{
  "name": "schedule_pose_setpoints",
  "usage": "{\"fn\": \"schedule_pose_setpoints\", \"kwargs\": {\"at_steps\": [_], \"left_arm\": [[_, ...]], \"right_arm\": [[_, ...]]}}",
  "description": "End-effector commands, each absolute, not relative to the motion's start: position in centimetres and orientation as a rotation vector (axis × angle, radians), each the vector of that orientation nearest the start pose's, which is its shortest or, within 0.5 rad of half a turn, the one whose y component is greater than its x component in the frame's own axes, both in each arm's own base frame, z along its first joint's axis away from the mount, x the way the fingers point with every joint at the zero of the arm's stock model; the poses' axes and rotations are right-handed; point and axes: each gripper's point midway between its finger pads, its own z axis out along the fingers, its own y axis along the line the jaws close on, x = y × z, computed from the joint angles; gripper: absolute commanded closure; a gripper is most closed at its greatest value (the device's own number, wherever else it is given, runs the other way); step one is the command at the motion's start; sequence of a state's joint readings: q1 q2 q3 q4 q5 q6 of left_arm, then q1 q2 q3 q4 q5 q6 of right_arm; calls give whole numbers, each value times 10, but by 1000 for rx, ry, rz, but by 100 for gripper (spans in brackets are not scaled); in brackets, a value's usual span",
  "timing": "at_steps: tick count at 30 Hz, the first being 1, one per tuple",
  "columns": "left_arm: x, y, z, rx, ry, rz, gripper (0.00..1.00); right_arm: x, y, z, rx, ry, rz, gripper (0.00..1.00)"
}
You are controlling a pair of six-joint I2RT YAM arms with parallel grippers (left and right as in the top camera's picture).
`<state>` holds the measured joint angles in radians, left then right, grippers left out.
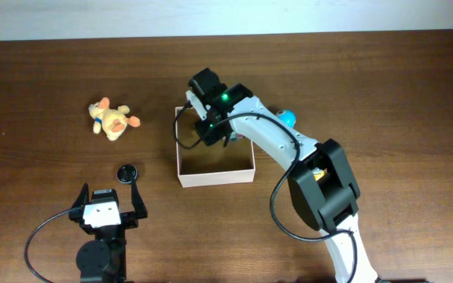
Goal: Pack container
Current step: 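Lower the cube into the box and open the right gripper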
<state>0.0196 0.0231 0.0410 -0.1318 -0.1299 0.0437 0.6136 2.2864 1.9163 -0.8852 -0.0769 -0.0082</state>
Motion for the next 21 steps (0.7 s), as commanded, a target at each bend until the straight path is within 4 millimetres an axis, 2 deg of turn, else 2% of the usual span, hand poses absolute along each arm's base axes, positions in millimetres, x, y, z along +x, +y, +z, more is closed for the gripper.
{"fn": "schedule_pose_setpoints", "kwargs": {"at_steps": [1, 7, 13, 21], "left_arm": [[243, 25, 155, -75, 1684, 144, 1], [243, 25, 155, -75, 1684, 144, 1], [243, 26, 155, -76, 1684, 145, 1], [243, 25, 155, -75, 1684, 144, 1]], "right_arm": [[423, 296, 39, -860, 2740, 224, 66], [427, 287, 38, -836, 2755, 218, 66], [427, 289, 39, -838, 2749, 220, 66], [438, 289, 42, -840, 2699, 188, 66]]}}
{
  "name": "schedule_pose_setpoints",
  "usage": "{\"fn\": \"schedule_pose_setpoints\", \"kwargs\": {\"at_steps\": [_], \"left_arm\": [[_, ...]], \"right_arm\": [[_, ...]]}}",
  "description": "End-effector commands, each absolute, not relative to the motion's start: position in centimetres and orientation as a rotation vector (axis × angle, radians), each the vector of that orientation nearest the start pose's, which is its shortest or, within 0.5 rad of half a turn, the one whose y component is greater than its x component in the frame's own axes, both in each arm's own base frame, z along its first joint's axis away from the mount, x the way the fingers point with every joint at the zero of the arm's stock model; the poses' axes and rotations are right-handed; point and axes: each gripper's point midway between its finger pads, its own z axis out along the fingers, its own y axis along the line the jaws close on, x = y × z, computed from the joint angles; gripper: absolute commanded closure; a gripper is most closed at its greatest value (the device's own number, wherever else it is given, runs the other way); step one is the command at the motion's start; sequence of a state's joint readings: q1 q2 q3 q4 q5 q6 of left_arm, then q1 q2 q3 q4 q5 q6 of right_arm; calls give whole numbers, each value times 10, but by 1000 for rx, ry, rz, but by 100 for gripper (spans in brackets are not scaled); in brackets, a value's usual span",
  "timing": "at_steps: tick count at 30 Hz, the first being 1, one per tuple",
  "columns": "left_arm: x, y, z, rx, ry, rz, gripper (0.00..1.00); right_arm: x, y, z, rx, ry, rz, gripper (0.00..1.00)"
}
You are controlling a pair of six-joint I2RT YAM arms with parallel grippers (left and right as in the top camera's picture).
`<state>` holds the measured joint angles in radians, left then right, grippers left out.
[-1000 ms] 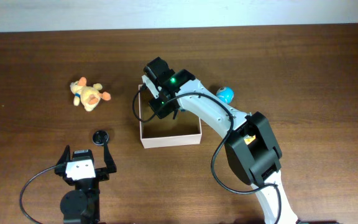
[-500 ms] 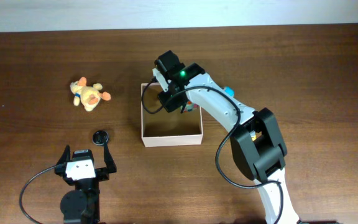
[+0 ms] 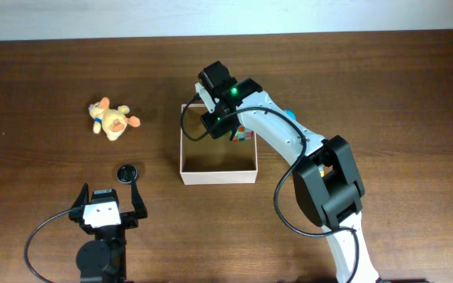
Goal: Pack container
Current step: 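Lower the cube into the box and open the right gripper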
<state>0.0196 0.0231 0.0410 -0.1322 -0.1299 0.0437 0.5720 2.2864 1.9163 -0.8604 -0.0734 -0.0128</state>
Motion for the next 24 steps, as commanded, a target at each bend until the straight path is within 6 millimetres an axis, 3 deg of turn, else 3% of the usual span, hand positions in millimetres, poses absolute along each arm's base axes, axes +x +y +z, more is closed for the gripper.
{"fn": "schedule_pose_setpoints", "kwargs": {"at_steps": [1, 24], "left_arm": [[243, 25, 155, -75, 1684, 144, 1], [243, 25, 155, -75, 1684, 144, 1]], "right_arm": [[440, 288, 42, -836, 2695, 173, 66], [446, 276, 41, -814, 2696, 102, 66]]}}
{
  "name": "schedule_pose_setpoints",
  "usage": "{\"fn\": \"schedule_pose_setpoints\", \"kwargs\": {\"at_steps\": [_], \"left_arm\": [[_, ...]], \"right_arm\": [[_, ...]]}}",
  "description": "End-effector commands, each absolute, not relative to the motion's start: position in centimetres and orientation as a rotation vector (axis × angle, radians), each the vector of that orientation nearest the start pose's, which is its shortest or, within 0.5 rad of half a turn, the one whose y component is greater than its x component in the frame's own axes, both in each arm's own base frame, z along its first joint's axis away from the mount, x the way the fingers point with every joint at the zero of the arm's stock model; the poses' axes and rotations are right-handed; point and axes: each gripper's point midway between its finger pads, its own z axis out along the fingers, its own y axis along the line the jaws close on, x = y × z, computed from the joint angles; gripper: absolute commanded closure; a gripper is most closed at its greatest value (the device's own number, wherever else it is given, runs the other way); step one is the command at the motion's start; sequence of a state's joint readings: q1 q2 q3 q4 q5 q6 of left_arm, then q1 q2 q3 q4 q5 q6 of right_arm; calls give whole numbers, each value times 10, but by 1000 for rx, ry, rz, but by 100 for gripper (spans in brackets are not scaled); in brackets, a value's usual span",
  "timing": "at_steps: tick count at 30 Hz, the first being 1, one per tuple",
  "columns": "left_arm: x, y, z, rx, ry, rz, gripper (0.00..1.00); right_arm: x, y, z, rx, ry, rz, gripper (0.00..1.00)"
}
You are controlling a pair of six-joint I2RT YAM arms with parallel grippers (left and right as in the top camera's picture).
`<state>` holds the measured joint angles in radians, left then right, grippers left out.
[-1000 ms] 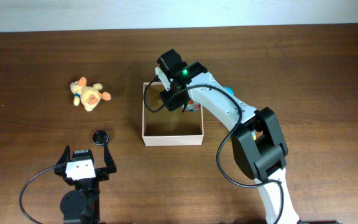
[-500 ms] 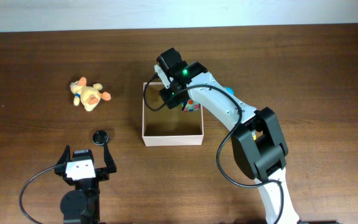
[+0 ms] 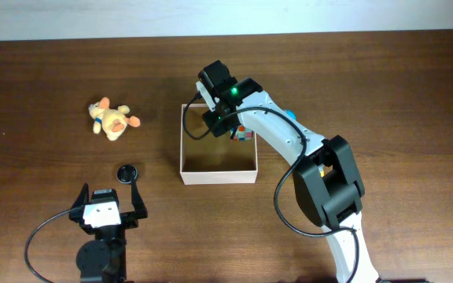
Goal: Pack container
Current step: 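Lower the cube into the box and open the right gripper, then raise the right gripper and move it over the yellow toy truck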
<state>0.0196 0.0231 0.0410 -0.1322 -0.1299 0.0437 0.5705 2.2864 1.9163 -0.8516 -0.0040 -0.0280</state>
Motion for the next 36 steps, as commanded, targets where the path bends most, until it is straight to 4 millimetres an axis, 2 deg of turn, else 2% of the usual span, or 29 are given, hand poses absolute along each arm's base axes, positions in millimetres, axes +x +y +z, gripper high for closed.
{"fn": "schedule_pose_setpoints", "kwargs": {"at_steps": [1, 6, 11, 13, 19, 25, 27, 30, 33, 36], "left_arm": [[243, 25, 155, -75, 1684, 144, 1], [243, 25, 155, -75, 1684, 144, 1], [243, 25, 155, -75, 1684, 144, 1], [243, 25, 155, -75, 1684, 144, 1], [243, 25, 155, -75, 1684, 144, 1], [243, 25, 155, -75, 1684, 144, 1], [243, 25, 155, -75, 1684, 144, 1], [243, 25, 155, -75, 1684, 144, 1], [243, 25, 155, -75, 1684, 144, 1], [243, 25, 155, -75, 1684, 144, 1]], "right_arm": [[446, 276, 41, -815, 2696, 103, 65], [442, 278, 43, -827, 2706, 107, 64], [443, 288, 65, -840, 2684, 120, 36], [449, 294, 81, -836, 2651, 132, 29], [460, 309, 128, -822, 2569, 203, 27], [458, 305, 168, -798, 2554, 210, 27], [458, 299, 181, -765, 2556, 205, 27], [464, 276, 195, -618, 2591, 143, 26], [465, 240, 198, -421, 2672, 64, 25], [463, 198, 191, -188, 2770, -11, 22]]}}
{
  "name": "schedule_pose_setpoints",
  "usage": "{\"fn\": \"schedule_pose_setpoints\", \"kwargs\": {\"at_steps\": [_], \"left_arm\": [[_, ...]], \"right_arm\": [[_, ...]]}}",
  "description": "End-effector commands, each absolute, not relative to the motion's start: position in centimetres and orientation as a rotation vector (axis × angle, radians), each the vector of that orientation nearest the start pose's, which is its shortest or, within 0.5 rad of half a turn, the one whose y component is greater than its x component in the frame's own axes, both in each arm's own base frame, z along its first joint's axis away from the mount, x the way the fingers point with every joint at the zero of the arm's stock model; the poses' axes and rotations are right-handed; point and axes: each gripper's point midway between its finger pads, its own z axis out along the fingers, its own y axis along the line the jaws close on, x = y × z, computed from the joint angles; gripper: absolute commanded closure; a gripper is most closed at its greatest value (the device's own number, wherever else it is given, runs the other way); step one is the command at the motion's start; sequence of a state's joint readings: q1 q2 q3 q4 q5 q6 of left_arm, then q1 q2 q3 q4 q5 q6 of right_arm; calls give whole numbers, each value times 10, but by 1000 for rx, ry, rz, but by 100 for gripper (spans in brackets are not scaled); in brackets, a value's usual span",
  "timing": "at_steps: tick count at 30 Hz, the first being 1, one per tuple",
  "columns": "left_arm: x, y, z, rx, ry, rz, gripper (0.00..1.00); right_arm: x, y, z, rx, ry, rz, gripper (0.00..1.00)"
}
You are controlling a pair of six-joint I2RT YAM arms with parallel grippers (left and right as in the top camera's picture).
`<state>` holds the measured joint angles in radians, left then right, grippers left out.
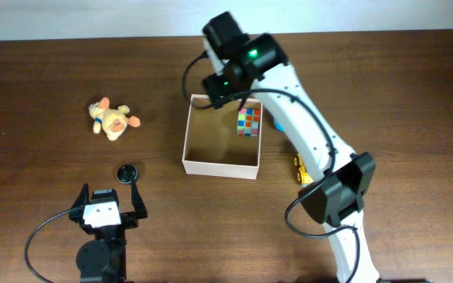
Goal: Pack container
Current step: 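Raise the right gripper and move it over the yellow toy truck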
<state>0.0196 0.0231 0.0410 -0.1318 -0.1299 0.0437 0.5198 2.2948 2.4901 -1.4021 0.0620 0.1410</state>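
A white open box (220, 166) stands mid-table. A multicoloured cube (248, 123) lies inside it against the right wall, near the far corner. My right gripper (220, 83) is raised high over the box's far edge, apart from the cube. The arm's own body covers its fingers. My left gripper (109, 195) rests at the near left with its fingers spread and nothing between them. A tan plush toy (113, 119) lies on the table to the left of the box.
A small black round object (127, 171) lies just beyond the left gripper. A blue object (278, 123) peeks out from under the right arm beside the box. A yellow toy (300, 170) lies right of the box's near corner.
My right gripper was low at the box's far side by the cube and is now high above the box's far edge. The cube stays inside. The box sits slightly farther back and to the right.
First my right gripper was down over the box's far left part, with no cube showing. Then the cube lay in the box's far right corner with the gripper close by, and stayed so. Now the arm is lifted clear. The left arm never moved.
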Motion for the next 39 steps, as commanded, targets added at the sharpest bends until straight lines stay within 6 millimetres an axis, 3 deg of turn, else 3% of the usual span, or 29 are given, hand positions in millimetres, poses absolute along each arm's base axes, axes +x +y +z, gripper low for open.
{"fn": "schedule_pose_setpoints", "kwargs": {"at_steps": [1, 4, 10, 16, 22, 27, 33, 39], "left_arm": [[243, 25, 155, -75, 1684, 144, 1], [243, 25, 155, -75, 1684, 144, 1], [243, 25, 155, -75, 1684, 144, 1], [243, 25, 155, -75, 1684, 144, 1], [243, 25, 155, -75, 1684, 144, 1], [243, 25, 155, -75, 1684, 144, 1], [243, 25, 155, -75, 1684, 144, 1], [243, 26, 155, -76, 1684, 145, 1]], "right_arm": [[461, 182, 189, -99, 2799, -41, 21], [458, 140, 185, 91, 2861, -103, 20], [448, 77, 176, 342, 2942, -176, 17], [432, 44, 148, 441, 3052, -251, 15], [408, 45, 123, 421, 3176, -298, 16], [401, 59, 125, 313, 3207, -291, 15], [394, 77, 149, 165, 3182, -213, 15], [384, 85, 195, 111, 3091, -68, 15]]}}
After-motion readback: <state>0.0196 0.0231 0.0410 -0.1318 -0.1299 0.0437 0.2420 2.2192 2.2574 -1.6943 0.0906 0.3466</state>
